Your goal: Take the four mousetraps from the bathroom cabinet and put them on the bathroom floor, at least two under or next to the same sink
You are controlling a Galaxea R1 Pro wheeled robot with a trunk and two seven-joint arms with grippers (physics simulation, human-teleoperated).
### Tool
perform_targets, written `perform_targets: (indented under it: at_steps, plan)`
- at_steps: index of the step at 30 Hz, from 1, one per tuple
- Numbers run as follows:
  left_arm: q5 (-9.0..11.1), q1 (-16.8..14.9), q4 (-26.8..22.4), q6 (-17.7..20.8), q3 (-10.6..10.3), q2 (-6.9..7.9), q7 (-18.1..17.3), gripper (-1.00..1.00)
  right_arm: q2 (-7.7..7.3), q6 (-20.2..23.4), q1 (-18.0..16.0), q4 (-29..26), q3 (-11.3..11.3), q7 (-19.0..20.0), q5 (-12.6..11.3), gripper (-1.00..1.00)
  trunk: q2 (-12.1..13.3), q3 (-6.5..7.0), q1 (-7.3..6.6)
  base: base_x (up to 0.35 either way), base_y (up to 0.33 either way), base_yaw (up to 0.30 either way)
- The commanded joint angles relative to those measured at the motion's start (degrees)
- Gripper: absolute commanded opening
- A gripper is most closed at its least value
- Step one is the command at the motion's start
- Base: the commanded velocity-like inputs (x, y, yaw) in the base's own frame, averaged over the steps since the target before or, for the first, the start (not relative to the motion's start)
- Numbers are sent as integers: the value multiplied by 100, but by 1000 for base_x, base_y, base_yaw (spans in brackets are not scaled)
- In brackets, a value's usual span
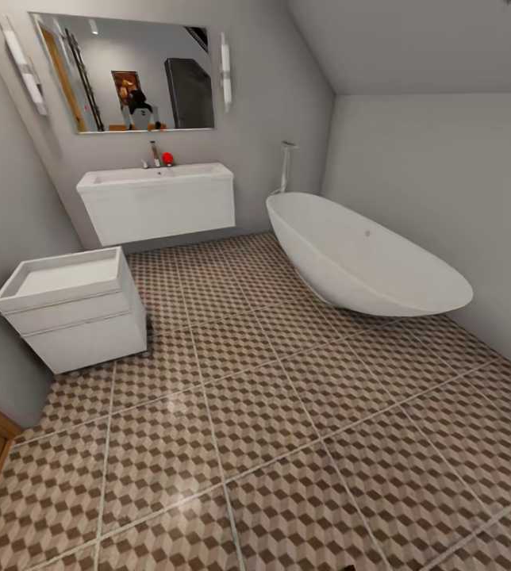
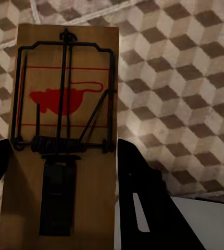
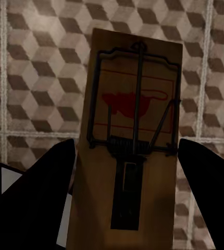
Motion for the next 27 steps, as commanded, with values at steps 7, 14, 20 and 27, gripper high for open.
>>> perform_targets:
  at_steps: [7,14,20,27]
  plan:
    - [8,-1,-9,-2,-48,2,40,-100,0,-11,-3,3,-5,-24,48,-100,-2,-4,3,338,-95,10]
    - [8,-1,-9,-3,-48,2,40,-100,0,-11,-2,3,-7,-24,45,-100,-2,-4,3,337,-109,0]
    - [8,-1,-9,-3,-48,2,40,-100,0,-11,-3,3,-7,-24,46,-100,-2,-4,3,334,-123,1]
    - [8,-1,-9,-6,-48,-4,40,-100,0,-20,-2,3,-7,-24,49,-100,-2,-16,3,310,-127,177]
